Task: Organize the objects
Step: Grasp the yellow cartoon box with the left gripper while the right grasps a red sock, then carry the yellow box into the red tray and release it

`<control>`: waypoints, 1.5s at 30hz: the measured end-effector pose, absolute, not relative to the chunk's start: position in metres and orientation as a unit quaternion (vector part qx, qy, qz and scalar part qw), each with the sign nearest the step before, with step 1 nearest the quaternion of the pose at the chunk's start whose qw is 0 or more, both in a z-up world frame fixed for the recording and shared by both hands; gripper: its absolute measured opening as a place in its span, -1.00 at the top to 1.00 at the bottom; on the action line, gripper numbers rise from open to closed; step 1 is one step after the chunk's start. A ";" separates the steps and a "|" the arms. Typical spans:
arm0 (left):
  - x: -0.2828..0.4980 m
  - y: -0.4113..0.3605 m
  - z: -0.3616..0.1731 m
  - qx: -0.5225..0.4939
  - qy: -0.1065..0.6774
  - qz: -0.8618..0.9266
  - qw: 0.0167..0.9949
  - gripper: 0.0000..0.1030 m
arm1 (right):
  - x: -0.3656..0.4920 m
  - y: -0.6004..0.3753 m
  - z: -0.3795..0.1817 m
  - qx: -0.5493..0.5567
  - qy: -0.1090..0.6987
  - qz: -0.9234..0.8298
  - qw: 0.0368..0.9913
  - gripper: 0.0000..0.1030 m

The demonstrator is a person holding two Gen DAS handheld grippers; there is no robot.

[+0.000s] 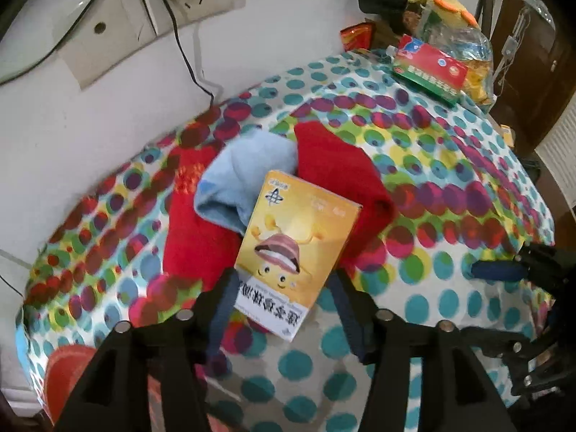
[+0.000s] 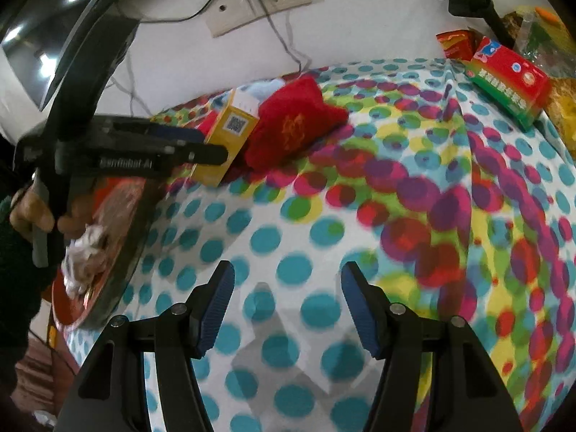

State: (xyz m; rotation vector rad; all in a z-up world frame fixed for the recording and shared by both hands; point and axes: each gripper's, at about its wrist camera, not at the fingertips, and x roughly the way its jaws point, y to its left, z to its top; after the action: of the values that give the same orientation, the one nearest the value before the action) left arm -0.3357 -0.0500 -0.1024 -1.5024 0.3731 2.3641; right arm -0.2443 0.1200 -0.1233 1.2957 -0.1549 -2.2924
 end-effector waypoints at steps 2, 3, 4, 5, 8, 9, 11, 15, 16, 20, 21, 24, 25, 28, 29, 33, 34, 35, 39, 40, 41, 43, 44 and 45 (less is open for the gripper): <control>-0.340 -0.046 -0.106 -0.519 0.145 0.828 0.158 -0.24 | -0.263 0.119 -0.120 0.467 -0.070 -0.847 0.244 -0.15; -0.341 -0.045 -0.108 -0.515 0.152 0.829 0.156 -0.26 | -0.272 0.118 -0.118 0.461 -0.073 -0.852 0.236 -0.15; -0.342 -0.042 -0.111 -0.509 0.168 0.830 0.153 -0.28 | -0.280 0.116 -0.116 0.457 -0.075 -0.855 0.233 -0.21; -0.342 -0.040 -0.115 -0.505 0.180 0.831 0.151 -0.29 | -0.289 0.115 -0.115 0.456 -0.078 -0.856 0.231 -0.36; -0.342 -0.036 -0.129 -0.513 0.179 0.825 0.157 -0.29 | -0.317 0.109 -0.113 0.450 -0.104 -0.858 0.225 -0.41; -0.341 -0.035 -0.131 -0.513 0.178 0.825 0.159 -0.29 | -0.328 0.103 -0.112 0.449 -0.107 -0.859 0.222 -0.41; -0.336 -0.035 -0.132 -0.505 0.174 0.830 0.160 -0.29 | -0.341 0.096 -0.115 0.453 -0.101 -0.860 0.211 -0.41; -0.326 -0.042 -0.127 -0.509 0.142 0.834 0.158 -0.08 | -0.355 0.080 -0.129 0.469 -0.106 -0.847 0.224 0.02; -0.323 -0.044 -0.126 -0.513 0.130 0.834 0.156 0.03 | -0.353 0.079 -0.131 0.469 -0.106 -0.847 0.228 0.15; -0.312 -0.048 -0.120 -0.529 0.075 0.831 0.154 0.42 | -0.333 0.084 -0.120 0.447 -0.085 -0.862 0.224 0.29; -0.308 -0.047 -0.118 -0.529 0.069 0.832 0.153 0.42 | -0.327 0.087 -0.118 0.445 -0.081 -0.863 0.222 0.29; -0.292 -0.038 -0.112 -0.530 0.065 0.830 0.159 0.42 | -0.308 0.097 -0.110 0.445 -0.076 -0.865 0.218 0.29; -0.285 -0.035 -0.111 -0.531 0.065 0.829 0.160 0.42 | -0.300 0.102 -0.108 0.446 -0.079 -0.864 0.218 0.29; -0.266 -0.028 -0.108 -0.533 0.059 0.829 0.160 0.42 | -0.278 0.112 -0.104 0.449 -0.075 -0.864 0.214 0.29; -0.260 -0.026 -0.107 -0.534 0.057 0.828 0.164 0.42 | -0.272 0.115 -0.103 0.451 -0.075 -0.863 0.214 0.29; -0.235 -0.022 -0.102 -0.531 0.048 0.832 0.157 0.42 | -0.249 0.126 -0.103 0.460 -0.077 -0.860 0.208 0.29; -0.228 -0.023 -0.101 -0.533 0.037 0.832 0.150 0.42 | -0.244 0.128 -0.104 0.464 -0.084 -0.857 0.208 0.29; -0.224 -0.023 -0.100 -0.533 0.030 0.832 0.148 0.42 | -0.240 0.131 -0.104 0.466 -0.091 -0.856 0.206 0.29; -0.208 -0.019 -0.097 -0.533 0.027 0.836 0.128 0.42 | -0.224 0.137 -0.101 0.466 -0.100 -0.856 0.199 0.29; -0.203 -0.020 -0.094 -0.532 0.021 0.837 0.126 0.42 | -0.220 0.139 -0.100 0.466 -0.103 -0.856 0.198 0.29; -0.200 -0.020 -0.092 -0.532 0.016 0.837 0.125 0.42 | -0.217 0.140 -0.098 0.466 -0.106 -0.856 0.198 0.29; -0.193 -0.021 -0.088 -0.530 0.004 0.839 0.121 0.42 | -0.211 0.143 -0.095 0.464 -0.113 -0.857 0.193 0.29; -0.190 -0.022 -0.086 -0.529 0.001 0.840 0.119 0.42 | -0.208 0.145 -0.094 0.464 -0.115 -0.857 0.192 0.29; -0.188 -0.023 -0.085 -0.528 -0.001 0.841 0.117 0.42 | -0.207 0.146 -0.093 0.465 -0.117 -0.857 0.191 0.29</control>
State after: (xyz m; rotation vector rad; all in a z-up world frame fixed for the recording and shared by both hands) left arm -0.1880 -0.0232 -0.0847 -1.5456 -0.0026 2.4614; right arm -0.2068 0.1459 -0.0934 1.3057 -0.3290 -2.4067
